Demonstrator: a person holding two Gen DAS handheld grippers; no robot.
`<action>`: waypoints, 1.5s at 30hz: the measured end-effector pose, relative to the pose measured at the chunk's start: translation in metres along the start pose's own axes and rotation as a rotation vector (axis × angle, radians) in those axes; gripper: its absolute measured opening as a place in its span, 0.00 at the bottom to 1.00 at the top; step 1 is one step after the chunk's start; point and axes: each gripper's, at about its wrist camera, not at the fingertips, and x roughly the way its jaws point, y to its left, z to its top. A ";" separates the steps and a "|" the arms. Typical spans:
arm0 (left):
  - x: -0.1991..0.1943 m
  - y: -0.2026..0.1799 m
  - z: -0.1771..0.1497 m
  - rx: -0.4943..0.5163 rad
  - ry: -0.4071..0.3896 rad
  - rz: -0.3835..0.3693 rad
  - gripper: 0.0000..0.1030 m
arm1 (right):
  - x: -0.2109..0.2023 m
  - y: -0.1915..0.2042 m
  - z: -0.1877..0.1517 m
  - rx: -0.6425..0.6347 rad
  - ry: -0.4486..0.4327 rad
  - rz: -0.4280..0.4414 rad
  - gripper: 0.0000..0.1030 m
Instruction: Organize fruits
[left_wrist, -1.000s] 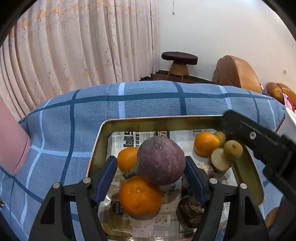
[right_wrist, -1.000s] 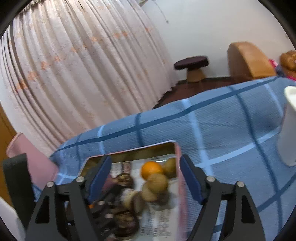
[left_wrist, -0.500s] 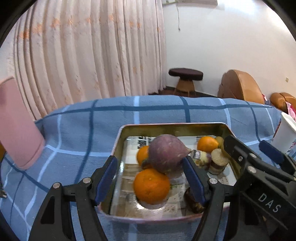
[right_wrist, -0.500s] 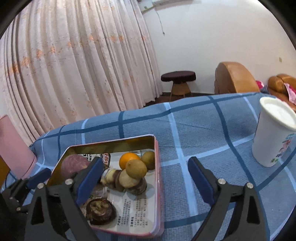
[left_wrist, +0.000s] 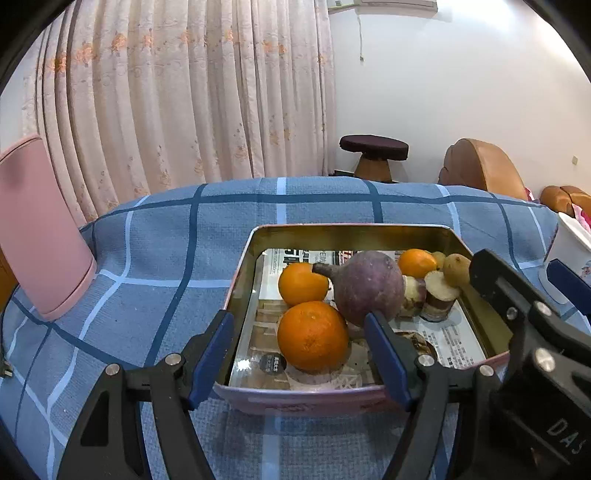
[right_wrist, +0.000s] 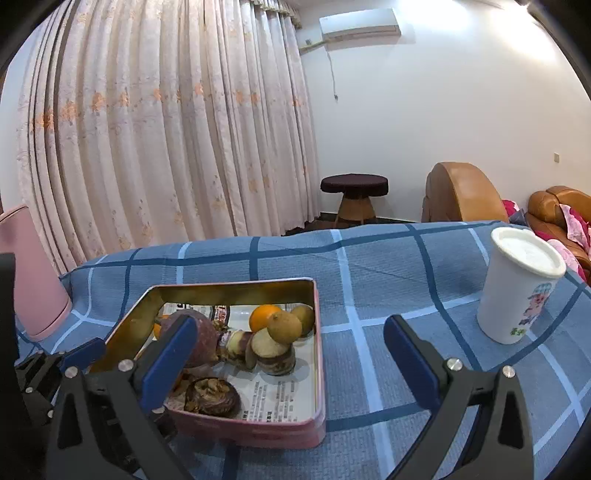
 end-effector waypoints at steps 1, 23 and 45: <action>0.001 0.001 -0.001 -0.002 0.011 -0.002 0.72 | -0.001 -0.001 -0.001 0.004 0.002 0.002 1.00; -0.084 0.023 -0.036 -0.048 -0.306 0.036 0.74 | -0.088 0.011 -0.025 -0.034 -0.274 0.011 1.00; -0.103 0.020 -0.049 -0.023 -0.349 0.060 0.84 | -0.102 0.010 -0.030 -0.027 -0.303 0.011 1.00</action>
